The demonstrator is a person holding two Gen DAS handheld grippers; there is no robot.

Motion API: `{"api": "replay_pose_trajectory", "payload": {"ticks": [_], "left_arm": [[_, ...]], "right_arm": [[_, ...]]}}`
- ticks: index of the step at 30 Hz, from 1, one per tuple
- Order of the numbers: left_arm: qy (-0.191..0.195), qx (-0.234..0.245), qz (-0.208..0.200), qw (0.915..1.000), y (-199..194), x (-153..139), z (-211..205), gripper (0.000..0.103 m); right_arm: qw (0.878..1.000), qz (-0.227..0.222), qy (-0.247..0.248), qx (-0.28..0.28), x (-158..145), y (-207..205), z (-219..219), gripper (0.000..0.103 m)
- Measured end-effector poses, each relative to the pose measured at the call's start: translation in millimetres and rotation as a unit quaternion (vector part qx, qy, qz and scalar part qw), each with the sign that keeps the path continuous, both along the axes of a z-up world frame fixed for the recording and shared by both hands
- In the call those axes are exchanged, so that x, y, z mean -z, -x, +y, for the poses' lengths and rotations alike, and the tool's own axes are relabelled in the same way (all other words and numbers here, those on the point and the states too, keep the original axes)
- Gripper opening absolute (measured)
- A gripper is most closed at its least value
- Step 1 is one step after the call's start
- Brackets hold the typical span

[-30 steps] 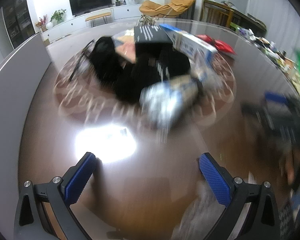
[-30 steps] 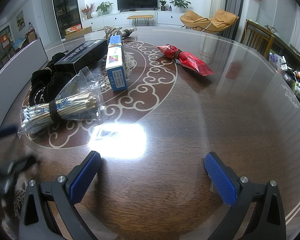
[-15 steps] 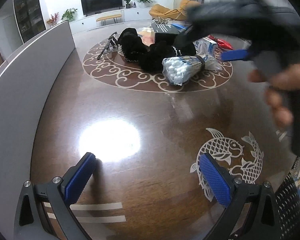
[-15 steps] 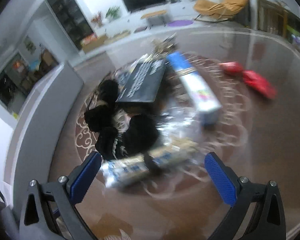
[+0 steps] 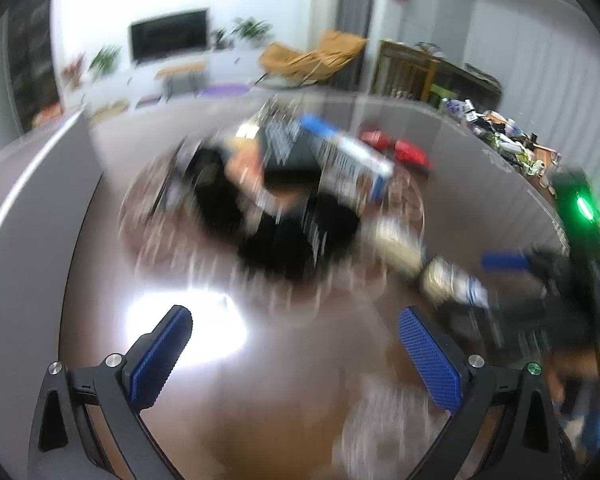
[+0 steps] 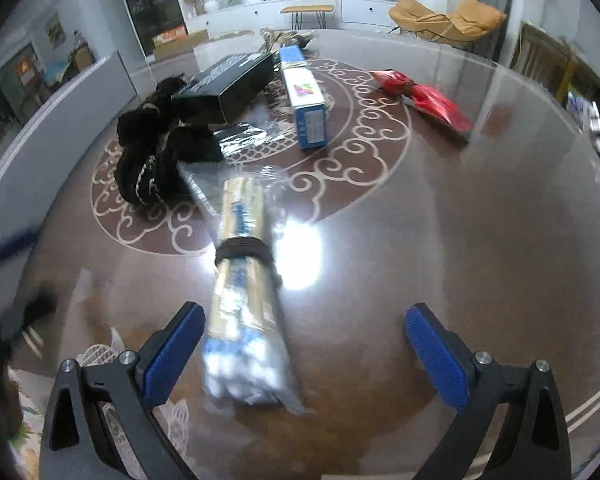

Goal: Organize objects
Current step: 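Grasp the black slippers with the left tool while the right tool grasps the cotton swab bag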

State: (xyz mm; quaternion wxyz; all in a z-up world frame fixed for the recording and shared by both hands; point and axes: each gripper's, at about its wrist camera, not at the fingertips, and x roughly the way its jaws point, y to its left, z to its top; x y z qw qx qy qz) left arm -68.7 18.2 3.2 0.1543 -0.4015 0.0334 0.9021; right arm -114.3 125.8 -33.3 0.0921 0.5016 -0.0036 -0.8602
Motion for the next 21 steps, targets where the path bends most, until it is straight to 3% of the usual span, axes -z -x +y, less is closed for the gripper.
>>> {"api": "replay_pose_trajectory", "payload": {"ticks": [3,7,9,11,13,16,19,21], "left_arm": [[-0.004,0.044,0.003,0.999,33.7,2.2,22.8,0.103],[-0.027,0.109,-0.043,0.9928,55.3,20.9,40.6,0.103],[-0.041,0.12,-0.046,0.9909,43.2,22.6,35.1,0.081],[-0.056,0.128,-0.059,0.9885,24.0,21.0,26.9,0.075],[-0.054,0.134,-0.067,0.9873,3.3,20.1,17.3,0.075],[-0.007,0.119,-0.053,0.9914,-10.3,16.9,14.0,0.075],[0.017,0.096,-0.04,0.9944,-4.0,10.4,15.9,0.085],[0.01,0.094,-0.041,0.9947,7.5,9.6,22.9,0.089]], "right_arm": [[1.0,0.004,0.017,0.004,-5.2,-8.6,6.7,0.101],[1.0,0.001,0.015,0.0,-11.5,-13.2,14.7,0.101],[1.0,0.004,0.005,-0.005,-15.5,-17.8,18.8,0.101],[1.0,0.006,-0.003,-0.014,-18.2,-21.5,20.8,0.101],[1.0,0.002,-0.003,-0.028,-20.8,-23.1,19.1,0.101],[0.999,-0.01,0.001,-0.053,-22.0,-17.9,12.2,0.101],[0.997,-0.023,-0.009,-0.074,-21.7,-8.1,0.2,0.101],[0.995,-0.03,-0.022,-0.088,-21.2,-2.4,-7.0,0.101]]}}
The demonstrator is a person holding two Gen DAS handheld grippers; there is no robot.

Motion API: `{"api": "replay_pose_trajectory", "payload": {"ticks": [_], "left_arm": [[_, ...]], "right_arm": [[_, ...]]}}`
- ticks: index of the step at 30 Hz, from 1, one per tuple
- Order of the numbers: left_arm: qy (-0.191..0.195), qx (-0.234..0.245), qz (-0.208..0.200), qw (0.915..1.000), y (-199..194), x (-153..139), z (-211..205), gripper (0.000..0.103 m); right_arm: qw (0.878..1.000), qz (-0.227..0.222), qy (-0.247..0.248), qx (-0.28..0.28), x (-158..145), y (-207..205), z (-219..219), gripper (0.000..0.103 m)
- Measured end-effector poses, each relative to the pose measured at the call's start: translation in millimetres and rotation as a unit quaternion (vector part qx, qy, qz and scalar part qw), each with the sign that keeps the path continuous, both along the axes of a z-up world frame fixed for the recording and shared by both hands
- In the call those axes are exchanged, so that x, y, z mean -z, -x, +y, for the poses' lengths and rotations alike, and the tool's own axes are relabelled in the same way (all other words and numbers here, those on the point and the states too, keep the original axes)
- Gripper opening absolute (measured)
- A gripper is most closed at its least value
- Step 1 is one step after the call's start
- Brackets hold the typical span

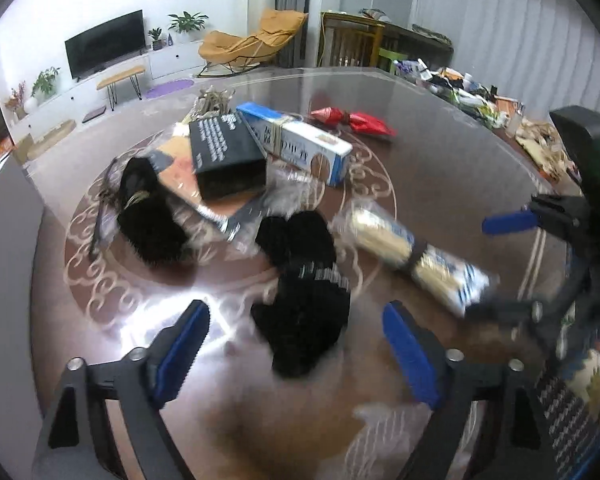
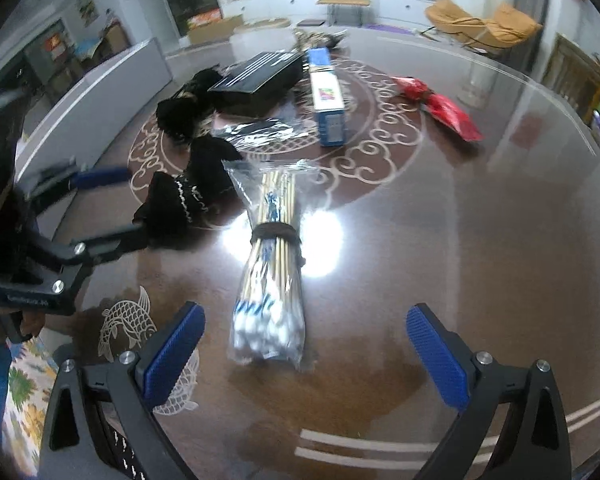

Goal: Organize objects
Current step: 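Grasp the black slippers with the left tool while the right tool grasps the cotton swab bag, then drop the slippers and swab bag into the white-walled bin with both tools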

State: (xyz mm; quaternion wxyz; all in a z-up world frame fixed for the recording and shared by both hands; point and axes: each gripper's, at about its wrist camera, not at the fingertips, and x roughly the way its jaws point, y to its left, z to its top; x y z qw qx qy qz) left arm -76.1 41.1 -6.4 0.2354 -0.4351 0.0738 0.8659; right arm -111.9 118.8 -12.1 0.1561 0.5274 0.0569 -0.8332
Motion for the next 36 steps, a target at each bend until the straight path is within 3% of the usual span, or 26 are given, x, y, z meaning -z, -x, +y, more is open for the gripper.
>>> {"api": "replay_pose_trajectory", "payload": {"ticks": [2,4,5,6,11,13,14,16,17,21,24,26,29,31,34,36], "left_arm": [[-0.002,0.007,-0.007,1.0,13.5,4.1,11.3,0.088],[0.006,0.009,-0.009,0.9999,20.7,8.8,20.9,0.062],[0.005,0.009,-0.017,0.9998,22.4,11.3,22.0,0.036],[0.0,0.006,-0.023,0.9997,22.8,13.1,20.9,0.034],[-0.044,-0.054,-0.026,0.9972,3.1,13.2,-13.7,0.034],[-0.07,-0.089,-0.028,0.9931,-8.0,9.3,-35.1,0.034],[-0.078,-0.099,-0.028,0.9917,-12.0,7.4,-42.5,0.034],[-0.095,-0.116,-0.019,0.9885,-27.5,-2.6,-59.3,0.034],[-0.099,-0.122,-0.014,0.9875,-33.5,-7.7,-65.0,0.034],[-0.143,-0.142,0.014,0.9795,-63.1,-45.3,-94.6,0.034],[-0.176,-0.161,0.048,0.9699,-87.4,-85.0,-132.8,0.034],[-0.179,-0.182,0.078,0.9638,-101.8,-114.1,-165.1,0.034],[-0.159,-0.228,0.108,0.9546,-117.9,-143.5,-220.6,0.034],[-0.124,-0.272,0.119,0.9467,-124.8,-151.5,-260.8,0.034],[-0.074,-0.327,0.105,0.9364,-126.0,-142.7,-305.2,0.034],[-0.043,-0.36,0.08,0.9285,-124.4,-125.9,-332.7,0.034]], "right_arm": [[1.0,-0.004,-0.022,-0.014,-1.1,5.0,-5.2,0.101],[0.999,-0.008,-0.032,-0.017,-1.7,6.7,-4.8,0.101],[0.999,-0.012,-0.035,-0.016,-3.0,8.0,-3.6,0.101],[0.999,-0.014,-0.036,-0.013,-3.7,9.7,-2.9,0.101],[0.999,-0.033,-0.021,-0.029,-1.1,25.5,-28.0,0.1],[0.997,-0.04,-0.049,-0.038,7.8,31.2,-41.7,0.079],[0.997,-0.046,-0.054,-0.039,11.1,32.7,-44.6,0.058],[0.997,-0.05,-0.052,-0.036,11.7,30.7,-42.3,0.045],[0.997,-0.05,-0.052,-0.035,10.7,29.0,-39.8,0.028],[0.999,-0.044,0.0,-0.022,-17.9,22.4,-29.5,0.028],[0.998,-0.019,0.057,-0.031,-62.7,19.7,-43.1,0.028],[0.995,-0.001,0.087,-0.045,-90.3,19.4,-62.3,0.028],[0.981,0.015,0.169,-0.09,-136.5,16.7,-120.3,0.028],[0.968,0.011,0.218,-0.126,-156.7,15.7,-164.4,0.028],[0.948,-0.017,0.268,-0.17,-165.7,16.5,-235.0,0.028],[0.942,-0.024,0.269,-0.198,-161.8,13.8,-286.8,0.028]]}}
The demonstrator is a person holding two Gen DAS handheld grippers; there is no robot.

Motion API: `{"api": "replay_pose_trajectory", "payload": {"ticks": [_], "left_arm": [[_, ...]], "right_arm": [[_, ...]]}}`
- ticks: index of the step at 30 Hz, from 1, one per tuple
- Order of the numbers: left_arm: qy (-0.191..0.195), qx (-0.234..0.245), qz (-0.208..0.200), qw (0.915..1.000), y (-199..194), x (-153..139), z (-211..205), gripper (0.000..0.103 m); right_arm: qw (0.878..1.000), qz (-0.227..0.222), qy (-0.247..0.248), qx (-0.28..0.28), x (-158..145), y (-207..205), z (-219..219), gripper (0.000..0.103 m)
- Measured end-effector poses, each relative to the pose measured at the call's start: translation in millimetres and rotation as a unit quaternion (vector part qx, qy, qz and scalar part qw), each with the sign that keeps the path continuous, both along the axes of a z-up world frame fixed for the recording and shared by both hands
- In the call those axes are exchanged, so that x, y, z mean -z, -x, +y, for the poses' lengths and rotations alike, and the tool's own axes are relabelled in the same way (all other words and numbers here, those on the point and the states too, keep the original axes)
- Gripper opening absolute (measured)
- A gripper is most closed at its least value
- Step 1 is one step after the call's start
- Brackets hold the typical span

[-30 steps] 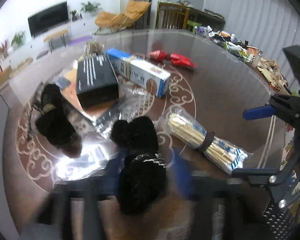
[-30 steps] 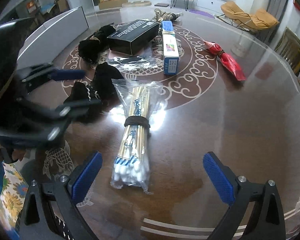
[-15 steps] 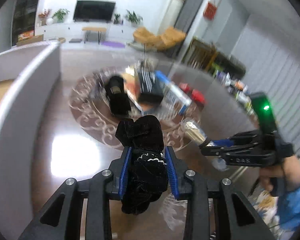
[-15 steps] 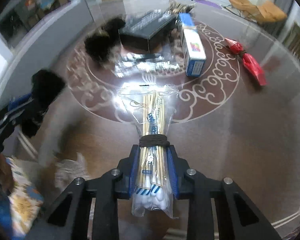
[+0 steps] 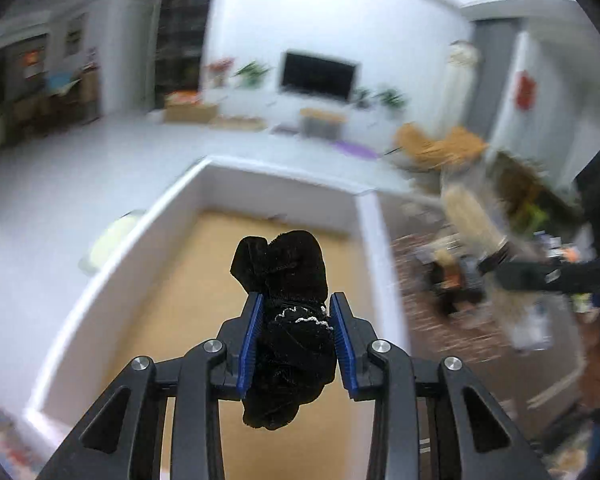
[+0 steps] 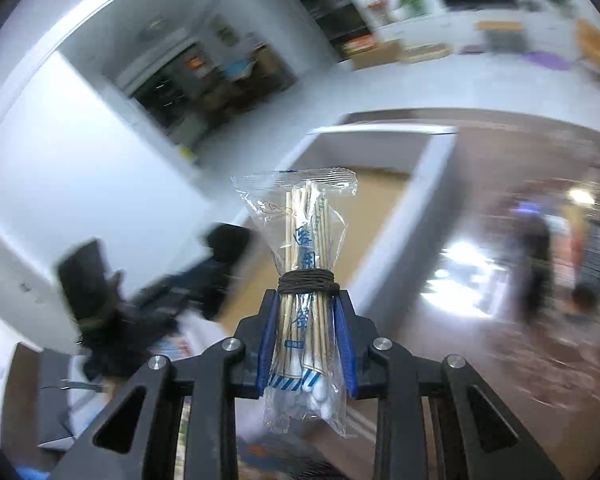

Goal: Organize objects
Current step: 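Drop the slippers and swab bag into the white-walled bin with both tools, then grasp the second black slipper with the left tool while the right tool grasps the red packet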

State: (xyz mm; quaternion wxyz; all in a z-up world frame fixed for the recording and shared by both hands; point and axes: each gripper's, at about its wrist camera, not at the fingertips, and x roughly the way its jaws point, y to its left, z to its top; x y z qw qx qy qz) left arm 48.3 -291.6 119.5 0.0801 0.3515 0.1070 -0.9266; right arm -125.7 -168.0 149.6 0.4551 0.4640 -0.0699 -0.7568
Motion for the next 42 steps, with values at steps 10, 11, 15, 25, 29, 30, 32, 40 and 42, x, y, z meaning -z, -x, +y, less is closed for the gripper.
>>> {"api": "replay_pose_trajectory", "payload": {"ticks": [10,11,15,25,29,30,32,40,42], "left_arm": [[0.01,-0.067,-0.093,0.9933,4.2,67.2,-29.1,0.08],[0.012,-0.069,-0.089,0.9936,4.5,66.9,-22.2,0.08],[0.012,-0.047,-0.042,0.998,-0.4,44.6,0.9,0.08],[-0.004,0.103,0.074,0.9919,-21.9,-31.6,152.5,0.103],[-0.033,0.174,0.046,0.9832,-15.5,-8.2,228.2,0.103],[-0.031,0.179,0.032,0.9829,-10.8,5.0,241.4,0.103],[-0.012,0.182,-0.001,0.9832,7.5,42.9,269.5,0.103],[0.013,0.136,-0.101,0.9854,82.9,138.7,310.6,0.103],[0.008,0.124,-0.112,0.9859,100.6,148.5,308.3,0.103]], "right_arm": [[0.997,0.013,-0.079,-0.012,56.2,-5.9,-84.7,0.103],[0.996,0.034,-0.077,-0.003,55.2,-7.0,-75.3,0.103],[0.991,0.106,-0.067,0.042,49.5,-0.6,-28.2,0.103],[0.952,0.151,-0.191,0.186,108.0,-2.6,173.8,0.103],[0.927,0.13,-0.258,0.239,144.3,-1.4,251.7,0.103],[0.922,0.125,-0.27,0.249,150.4,-1.3,268.5,0.103],[0.915,0.112,-0.284,0.263,163.4,0.5,293.9,0.103],[0.902,0.09,-0.293,0.304,183.6,-3.9,339.7,0.103],[0.899,0.092,-0.301,0.305,184.8,-0.8,338.9,0.103]]}}
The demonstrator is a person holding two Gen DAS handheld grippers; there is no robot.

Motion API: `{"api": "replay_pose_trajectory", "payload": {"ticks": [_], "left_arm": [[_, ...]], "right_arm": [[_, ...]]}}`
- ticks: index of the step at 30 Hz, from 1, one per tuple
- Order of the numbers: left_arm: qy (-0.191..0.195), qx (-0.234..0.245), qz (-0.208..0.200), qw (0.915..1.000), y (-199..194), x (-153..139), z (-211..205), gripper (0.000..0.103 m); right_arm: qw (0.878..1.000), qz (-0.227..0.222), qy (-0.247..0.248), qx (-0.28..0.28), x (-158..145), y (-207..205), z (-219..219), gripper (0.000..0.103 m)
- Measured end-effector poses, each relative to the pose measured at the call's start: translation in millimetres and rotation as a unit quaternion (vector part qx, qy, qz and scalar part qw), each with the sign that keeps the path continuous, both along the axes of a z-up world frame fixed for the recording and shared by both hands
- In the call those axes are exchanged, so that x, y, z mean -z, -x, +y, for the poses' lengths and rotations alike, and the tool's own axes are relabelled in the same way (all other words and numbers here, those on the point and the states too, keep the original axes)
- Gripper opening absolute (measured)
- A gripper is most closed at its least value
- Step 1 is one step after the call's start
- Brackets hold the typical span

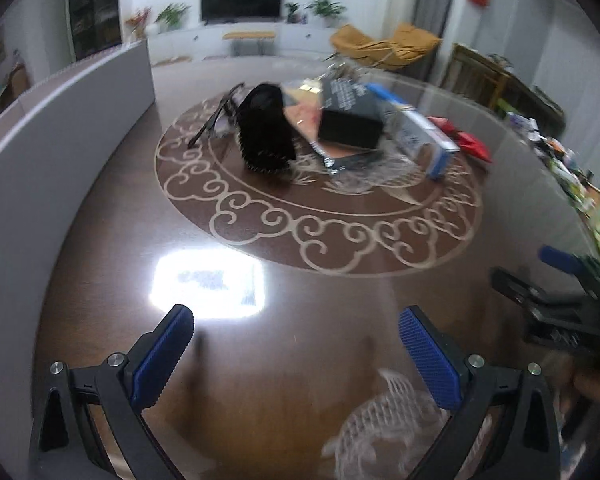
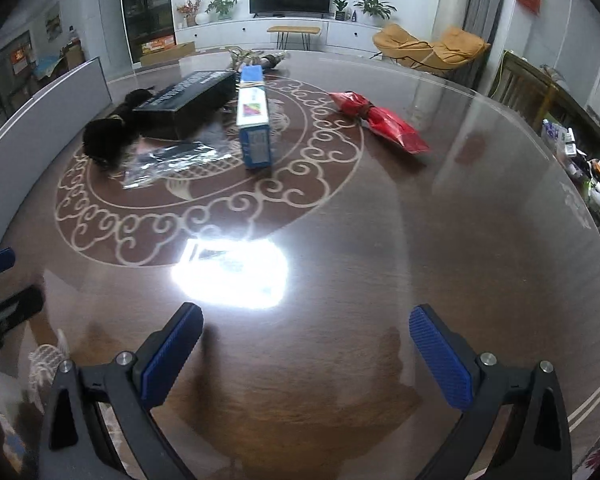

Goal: Organize objects
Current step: 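Grasp the second black slipper with the left tool while the right tool grasps the red packet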

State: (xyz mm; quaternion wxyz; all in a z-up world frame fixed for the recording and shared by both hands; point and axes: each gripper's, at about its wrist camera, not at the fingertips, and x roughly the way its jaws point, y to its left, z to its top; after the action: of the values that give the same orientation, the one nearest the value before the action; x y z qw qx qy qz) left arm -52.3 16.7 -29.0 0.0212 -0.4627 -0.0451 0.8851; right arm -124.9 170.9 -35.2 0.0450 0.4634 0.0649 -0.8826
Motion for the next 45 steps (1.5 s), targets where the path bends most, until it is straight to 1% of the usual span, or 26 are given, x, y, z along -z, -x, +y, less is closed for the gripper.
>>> {"api": "replay_pose_trajectory", "payload": {"ticks": [2,6,8,10,12,14,15,17,19,22,23,24,25,28,29,30,31,33,36,38,39,40,41,42,44,45], "left_arm": [[0.001,-0.008,-0.008,0.9999,7.1,8.3,-0.2,0.103],[0.013,-0.012,-0.006,0.9998,14.1,11.2,4.5,0.103],[0.027,-0.009,-0.009,0.9996,16.3,11.1,5.2,0.103],[0.053,0.004,-0.018,0.9984,20.0,13.3,10.7,0.103],[0.05,0.01,-0.024,0.9984,23.0,11.7,9.4,0.103],[0.048,0.015,-0.041,0.9979,32.2,10.2,6.0,0.103],[0.036,0.013,-0.046,0.9982,36.1,7.5,0.9,0.103],[-0.012,0.0,-0.03,0.9995,52.4,-4.1,-16.0,0.103],[-0.033,-0.02,-0.014,0.9992,76.0,-16.7,-29.3,0.103],[-0.059,-0.03,0.003,0.9978,111.8,-29.9,-39.4,0.103],[-0.063,-0.028,0.005,0.9976,123.8,-31.3,-39.0,0.1],[-0.064,-0.024,0.003,0.9977,135.5,-30.7,-36.6,0.093],[-0.061,-0.019,-0.001,0.9979,143.1,-28.7,-33.7,0.09],[-0.041,-0.01,-0.007,0.9991,159.6,-16.8,-22.6,0.069],[-0.031,-0.01,-0.012,0.9994,162.5,-11.8,-19.1,0.05],[-0.022,-0.01,-0.017,0.9995,164.4,-6.6,-17.1,0.034],[-0.024,-0.008,-0.018,0.9995,161.8,-2.2,-17.1,0.034],[-0.024,-0.007,-0.01,0.9996,151.6,-2.7,-17.8,0.033],[-0.028,0.003,-0.012,0.9995,120.9,-3.7,-16.9,0.033],[-0.031,0.012,-0.023,0.9992,91.1,-4.0,-15.2,0.033],[-0.026,0.019,-0.027,0.9991,76.4,-3.8,-11.2,0.034],[-0.013,0.027,-0.031,0.9991,60.8,-3.6,-6.9,0.036],[0.002,0.03,-0.033,0.999,48.3,-3.2,-3.6,0.046],[0.011,0.031,-0.033,0.9989,40.9,-3.9,-1.9,0.064],[0.029,0.025,-0.024,0.999,32.7,-5.0,-1.4,0.084],[0.033,0.022,-0.018,0.999,31.9,-5.9,-5.3,0.085]], "right_arm": [[1.0,-0.001,0.0,0.001,1.1,2.2,-0.2,0.103],[1.0,-0.001,0.021,0.011,5.2,5.4,7.7,0.103],[0.999,0.003,0.03,0.02,6.1,4.8,10.8,0.103],[0.999,0.007,0.03,0.024,6.7,4.2,9.8,0.103],[0.999,0.009,0.03,0.027,7.0,3.2,8.9,0.103],[0.999,0.011,0.03,0.028,6.7,1.7,8.3,0.103],[0.999,0.011,0.03,0.029,6.8,1.9,8.0,0.103],[0.999,0.011,0.03,0.029,6.9,1.9,8.1,0.103],[0.999,0.011,0.03,0.029,7.0,2.0,8.1,0.103],[0.999,0.011,0.03,0.029,7.2,2.2,8.0,0.103],[0.999,0.011,0.03,0.029,7.2,2.2,8.0,0.103],[0.999,0.011,0.03,0.029,7.4,2.4,7.8,0.103],[0.999,0.011,0.03,0.029,7.4,2.3,7.9,0.103],[0.999,0.011,0.03,0.029,7.5,2.4,7.8,0.103],[0.999,0.011,0.03,0.029,7.6,2.5,7.8,0.103],[0.999,0.011,0.03,0.029,7.9,2.7,7.3,0.103],[0.999,0.011,0.03,0.029,7.6,2.6,7.8,0.103],[0.999,0.011,0.03,0.029,7.8,2.7,7.5,0.103],[0.999,0.011,0.03,0.029,7.9,2.9,7.5,0.103],[0.999,0.011,0.03,0.029,8.0,2.9,7.6,0.103],[0.999,0.011,0.03,0.029,8.0,2.9,7.6,0.103],[0.999,0.011,0.03,0.029,8.0,3.0,7.6,0.103],[0.999,0.011,0.03,0.029,8.2,3.2,7.1,0.103],[0.999,0.011,0.03,0.029,8.2,3.1,7.3,0.103],[0.999,0.011,0.03,0.029,8.4,3.3,7.1,0.103],[0.999,0.011,0.03,0.029,8.4,3.2,7.3,0.103]]}}
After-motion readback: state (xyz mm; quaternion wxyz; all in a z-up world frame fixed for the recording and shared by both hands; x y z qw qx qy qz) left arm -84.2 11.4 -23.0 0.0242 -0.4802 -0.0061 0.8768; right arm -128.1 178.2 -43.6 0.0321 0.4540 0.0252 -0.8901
